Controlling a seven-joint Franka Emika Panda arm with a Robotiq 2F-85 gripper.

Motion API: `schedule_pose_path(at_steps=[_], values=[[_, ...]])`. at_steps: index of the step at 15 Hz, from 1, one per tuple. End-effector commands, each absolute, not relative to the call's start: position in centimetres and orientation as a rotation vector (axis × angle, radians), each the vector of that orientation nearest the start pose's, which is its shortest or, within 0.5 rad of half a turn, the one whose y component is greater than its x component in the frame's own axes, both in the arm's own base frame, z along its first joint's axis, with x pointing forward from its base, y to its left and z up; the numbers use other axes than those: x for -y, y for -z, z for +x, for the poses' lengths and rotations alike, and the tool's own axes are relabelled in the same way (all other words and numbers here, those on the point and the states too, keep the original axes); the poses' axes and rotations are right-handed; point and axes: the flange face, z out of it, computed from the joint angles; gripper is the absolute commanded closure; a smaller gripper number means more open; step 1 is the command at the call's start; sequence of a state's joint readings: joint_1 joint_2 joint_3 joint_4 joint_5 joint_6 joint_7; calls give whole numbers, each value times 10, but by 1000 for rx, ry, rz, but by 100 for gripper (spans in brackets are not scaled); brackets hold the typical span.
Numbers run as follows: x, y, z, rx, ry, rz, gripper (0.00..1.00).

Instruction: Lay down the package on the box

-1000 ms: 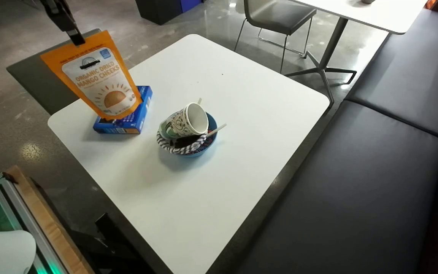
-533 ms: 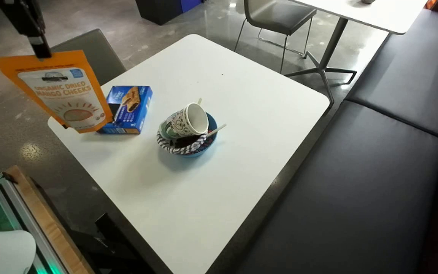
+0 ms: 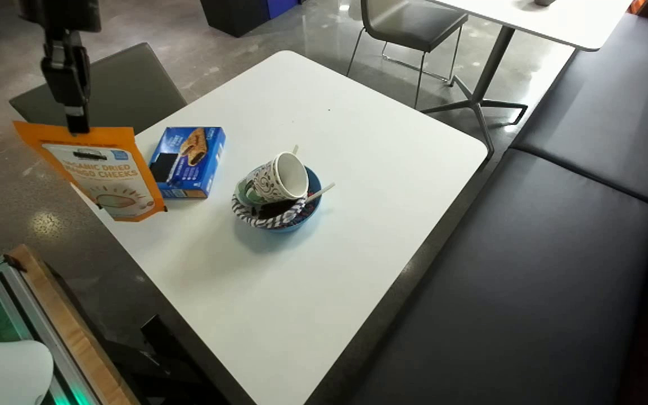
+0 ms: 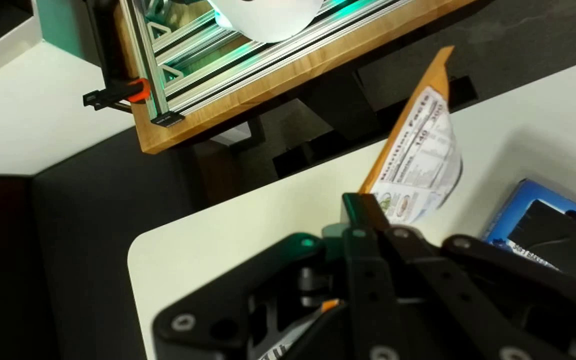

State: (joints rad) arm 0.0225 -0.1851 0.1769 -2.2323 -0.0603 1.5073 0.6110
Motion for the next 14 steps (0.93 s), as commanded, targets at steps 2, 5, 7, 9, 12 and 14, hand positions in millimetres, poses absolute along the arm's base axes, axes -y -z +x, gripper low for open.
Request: schedule_pose_path(at_steps=[2, 5, 7, 9, 12, 14], values=[[-89, -376, 430, -678, -912, -3231, 100], [-91, -357, 434, -659, -968, -3221, 100], [-94, -348, 439, -658, -990, -3209, 100], [-99, -343, 446, -645, -1000, -3206, 100], [-110, -339, 462, -622, -987, -3213, 100], [-117, -337, 476, -601, -968, -3229, 100]])
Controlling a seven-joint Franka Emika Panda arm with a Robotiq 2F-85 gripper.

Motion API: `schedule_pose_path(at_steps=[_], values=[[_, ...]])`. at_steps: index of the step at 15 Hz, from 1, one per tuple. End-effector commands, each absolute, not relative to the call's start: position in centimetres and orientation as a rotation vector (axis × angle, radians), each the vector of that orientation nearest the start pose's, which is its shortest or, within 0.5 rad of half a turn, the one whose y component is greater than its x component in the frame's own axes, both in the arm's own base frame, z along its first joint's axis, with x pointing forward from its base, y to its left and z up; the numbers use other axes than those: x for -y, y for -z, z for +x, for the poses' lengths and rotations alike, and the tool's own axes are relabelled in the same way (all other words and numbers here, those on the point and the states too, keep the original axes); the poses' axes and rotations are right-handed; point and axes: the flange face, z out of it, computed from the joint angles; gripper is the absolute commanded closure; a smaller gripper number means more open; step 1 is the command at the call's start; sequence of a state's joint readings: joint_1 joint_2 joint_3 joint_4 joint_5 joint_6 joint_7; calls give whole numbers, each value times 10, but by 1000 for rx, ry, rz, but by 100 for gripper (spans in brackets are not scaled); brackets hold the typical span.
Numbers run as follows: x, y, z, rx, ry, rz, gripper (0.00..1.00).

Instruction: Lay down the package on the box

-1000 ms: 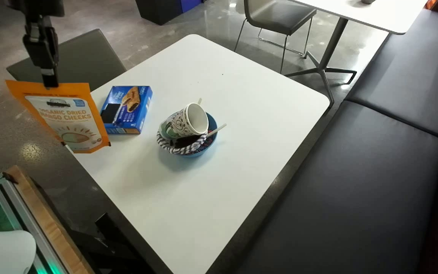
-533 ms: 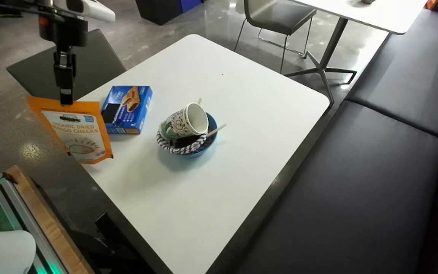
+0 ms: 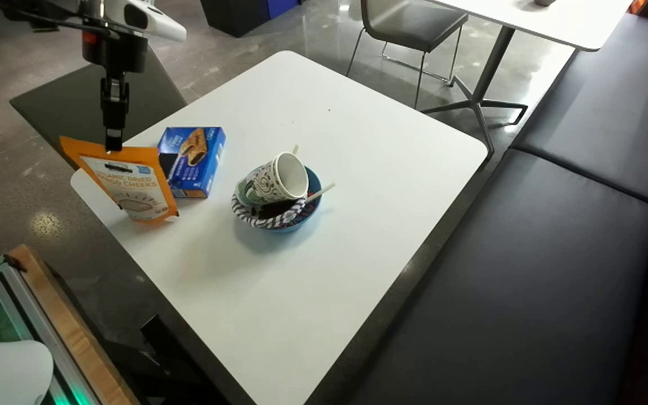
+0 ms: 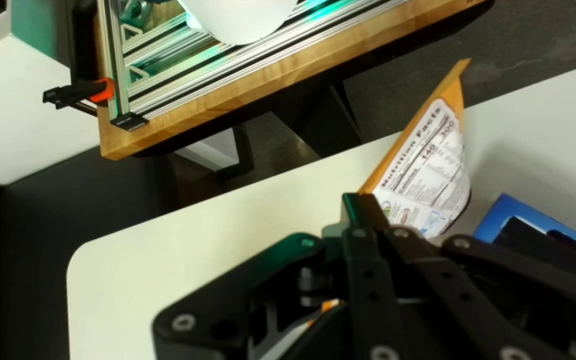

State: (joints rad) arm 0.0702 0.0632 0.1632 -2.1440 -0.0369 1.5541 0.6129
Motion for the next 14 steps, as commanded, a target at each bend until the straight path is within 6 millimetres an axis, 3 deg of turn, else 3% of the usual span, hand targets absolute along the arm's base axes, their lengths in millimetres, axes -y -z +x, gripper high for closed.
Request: schedule_pose_path(at_steps=[1, 7, 14], values=[[-120, -336, 483, -589, -966, -3233, 100], [-131, -334, 507, -565, -926, -3230, 100], [-173, -342, 541, -475, -868, -3221, 100]])
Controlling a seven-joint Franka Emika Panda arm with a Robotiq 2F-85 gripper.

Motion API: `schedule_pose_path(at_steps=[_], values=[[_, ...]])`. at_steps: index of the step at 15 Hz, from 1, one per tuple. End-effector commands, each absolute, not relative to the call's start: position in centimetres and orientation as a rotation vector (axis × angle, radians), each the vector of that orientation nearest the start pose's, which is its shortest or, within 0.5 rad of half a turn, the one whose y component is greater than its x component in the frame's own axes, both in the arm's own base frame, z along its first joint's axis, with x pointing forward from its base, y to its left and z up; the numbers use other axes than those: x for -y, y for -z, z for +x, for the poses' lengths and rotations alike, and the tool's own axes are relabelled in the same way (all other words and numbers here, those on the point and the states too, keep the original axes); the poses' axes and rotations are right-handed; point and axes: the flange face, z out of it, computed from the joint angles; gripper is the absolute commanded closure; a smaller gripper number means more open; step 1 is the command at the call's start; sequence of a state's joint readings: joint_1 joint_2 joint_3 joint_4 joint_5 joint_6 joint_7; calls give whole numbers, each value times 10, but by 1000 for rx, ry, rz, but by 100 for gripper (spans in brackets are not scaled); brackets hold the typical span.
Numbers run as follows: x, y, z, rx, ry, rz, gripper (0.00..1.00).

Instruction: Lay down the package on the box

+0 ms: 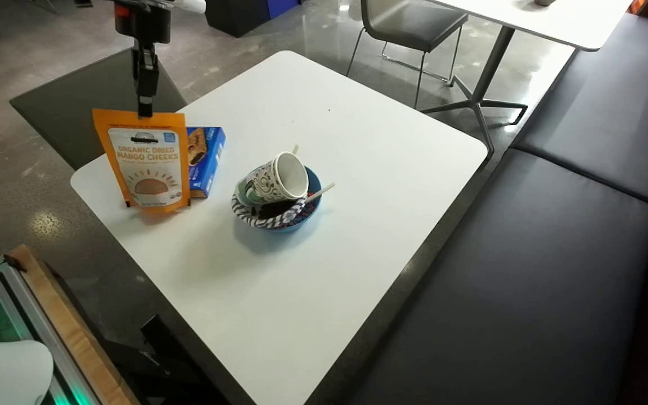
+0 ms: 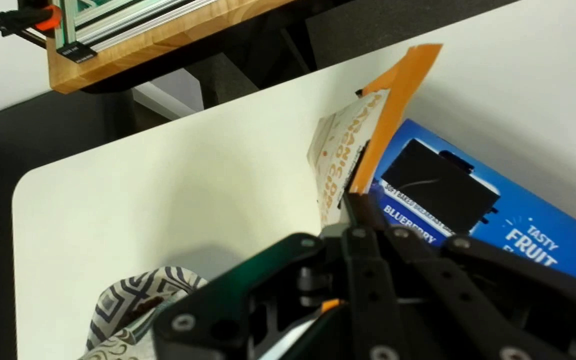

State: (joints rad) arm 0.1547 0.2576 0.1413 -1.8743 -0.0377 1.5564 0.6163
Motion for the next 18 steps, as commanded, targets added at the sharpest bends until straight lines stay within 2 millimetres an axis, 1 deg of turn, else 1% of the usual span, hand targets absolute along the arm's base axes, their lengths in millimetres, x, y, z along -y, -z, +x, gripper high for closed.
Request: schedule_pose_path(at_steps=[1, 4, 7, 11, 14, 18], values=[[-180, -339, 546, -455, -870, -3208, 100], [-202, -329, 558, -414, -872, -3180, 100], [-219, -313, 569, -394, -872, -3181, 100], [-231, -290, 590, -388, -858, -3197, 100], [-233, -270, 606, -404, -863, -3192, 100], [-240, -242, 621, -407, -878, -3201, 100]])
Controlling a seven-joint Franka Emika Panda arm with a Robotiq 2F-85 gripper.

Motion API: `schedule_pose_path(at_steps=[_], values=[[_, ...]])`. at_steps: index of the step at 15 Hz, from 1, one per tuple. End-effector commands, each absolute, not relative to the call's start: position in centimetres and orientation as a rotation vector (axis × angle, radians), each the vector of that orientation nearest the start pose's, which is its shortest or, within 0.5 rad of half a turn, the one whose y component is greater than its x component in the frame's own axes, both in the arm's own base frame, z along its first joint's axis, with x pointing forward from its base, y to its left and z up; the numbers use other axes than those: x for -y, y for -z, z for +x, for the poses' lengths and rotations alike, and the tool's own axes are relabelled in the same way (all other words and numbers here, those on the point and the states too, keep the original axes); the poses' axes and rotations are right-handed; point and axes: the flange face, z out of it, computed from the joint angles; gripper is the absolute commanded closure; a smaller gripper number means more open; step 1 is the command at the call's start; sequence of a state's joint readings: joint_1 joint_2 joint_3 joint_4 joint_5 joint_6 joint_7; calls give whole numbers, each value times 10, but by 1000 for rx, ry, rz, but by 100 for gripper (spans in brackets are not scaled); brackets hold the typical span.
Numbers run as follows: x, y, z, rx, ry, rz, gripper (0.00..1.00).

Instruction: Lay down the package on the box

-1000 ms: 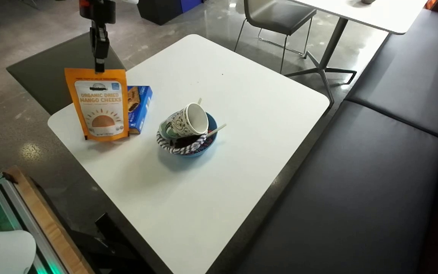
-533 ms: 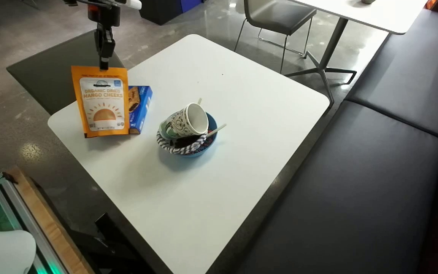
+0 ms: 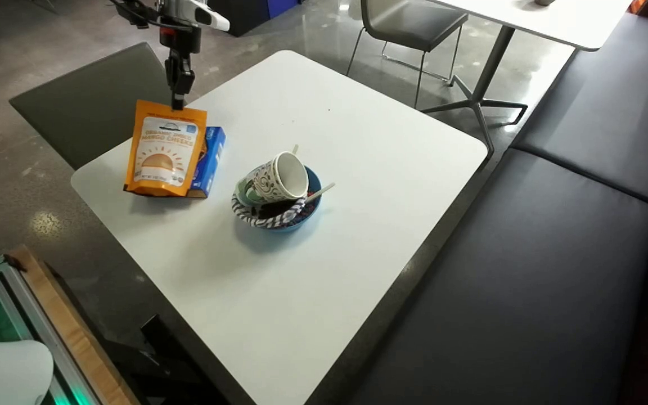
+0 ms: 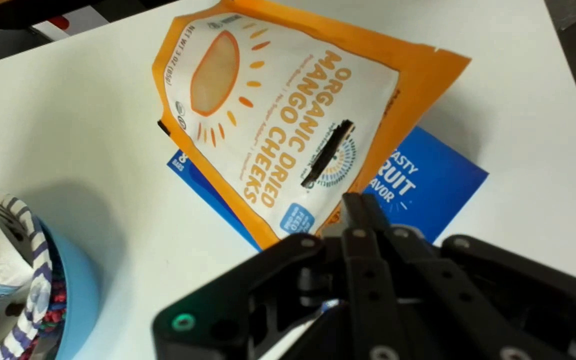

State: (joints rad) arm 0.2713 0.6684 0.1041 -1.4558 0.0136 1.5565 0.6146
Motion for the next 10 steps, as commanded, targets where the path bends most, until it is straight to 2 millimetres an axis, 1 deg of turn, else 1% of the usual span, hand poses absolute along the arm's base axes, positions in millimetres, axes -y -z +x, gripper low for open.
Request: schedule_pose_path(at_steps=[1, 4, 5, 6, 7, 8, 10], values=[[-242, -235, 624, -409, -886, -3192, 100], [-248, -220, 632, -391, -890, -3199, 100], [-250, -218, 635, -377, -888, -3202, 74], [-252, -219, 638, -361, -874, -3212, 73], [-255, -224, 640, -328, -873, -3207, 66], [-256, -232, 644, -311, -838, -3221, 59], [-254, -262, 648, -259, -805, -3244, 44]])
